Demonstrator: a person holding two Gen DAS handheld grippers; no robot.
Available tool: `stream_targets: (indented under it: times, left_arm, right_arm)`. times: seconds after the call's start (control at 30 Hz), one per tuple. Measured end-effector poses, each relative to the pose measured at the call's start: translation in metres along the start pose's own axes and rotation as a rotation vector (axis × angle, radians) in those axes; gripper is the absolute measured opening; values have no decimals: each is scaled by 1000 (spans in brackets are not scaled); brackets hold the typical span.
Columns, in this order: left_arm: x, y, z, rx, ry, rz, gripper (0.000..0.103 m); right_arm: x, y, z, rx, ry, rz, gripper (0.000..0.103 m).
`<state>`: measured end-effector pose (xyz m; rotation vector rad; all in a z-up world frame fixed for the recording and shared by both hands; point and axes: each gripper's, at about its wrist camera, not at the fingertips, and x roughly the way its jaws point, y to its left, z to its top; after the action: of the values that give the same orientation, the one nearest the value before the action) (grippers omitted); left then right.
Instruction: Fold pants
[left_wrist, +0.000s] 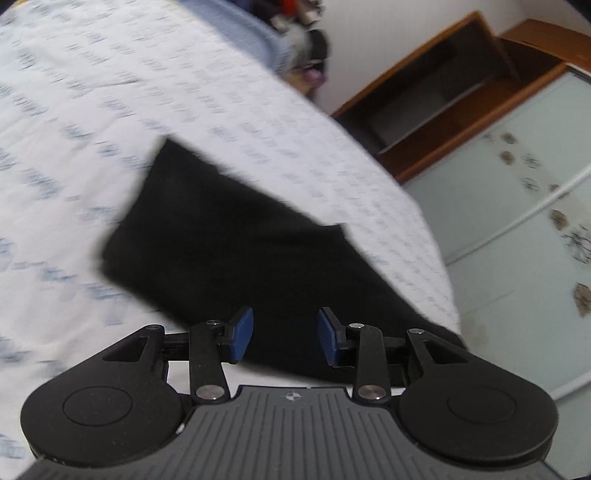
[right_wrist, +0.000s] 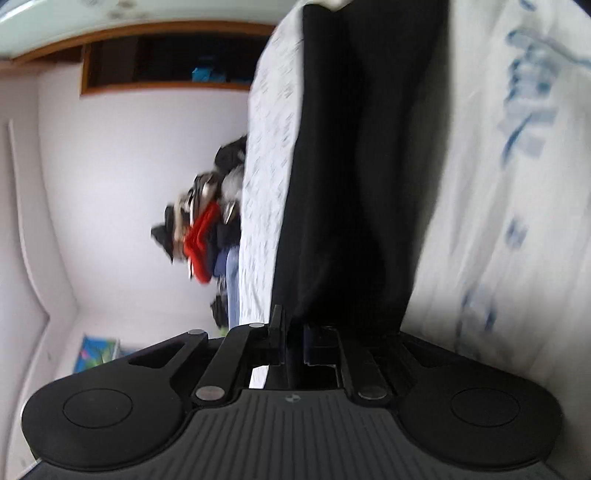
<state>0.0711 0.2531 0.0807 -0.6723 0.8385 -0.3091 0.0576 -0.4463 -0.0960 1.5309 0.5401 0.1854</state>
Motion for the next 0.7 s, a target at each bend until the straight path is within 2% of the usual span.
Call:
stream_targets:
  times: [0.07,0.13,0.2,0.3,0.37,0.4,0.47,0.5,0.53,0.63,0.7]
  left_arm:
    - [20,-24,-9,22,-43,-26,48]
    - [50,-50,-24,74,-76,-6,53]
    - [84,-75,-41,160,-84,13,54]
    - [134,-106,-68,292,-22,36,54]
    - [159,-123,-85,382,33,40,54]
    - [169,-129,-91,418,53,35,54]
    - [179,-137,-103,461,87,22,54]
    - [180,-135,-105,473,95,15,54]
    - [181,-135,-108,479,97,12,54]
    - [182,-127,-107,455,103,10,54]
    - [182,-122,-109,439,105,7,54]
  right_arm:
    - [5,-5,4,37,4,11,10]
    - [8,-2,3,29,4,28,10]
    - [7,-8,4,73,-10,93,10]
    - [0,-27,7,204,-74,197,10]
    - [-2,-31,8,235,-103,250,11]
    - [-2,-31,7,234,-115,264,12]
    - [-5,-32,5,237,-145,300,21]
    - [-3,-30,4,226,-160,292,32]
    - [-10,-30,7,208,-167,272,37]
    - [-14,-15,8,90,-191,168,38]
    - [-19,-1,5,-1,-262,117,39]
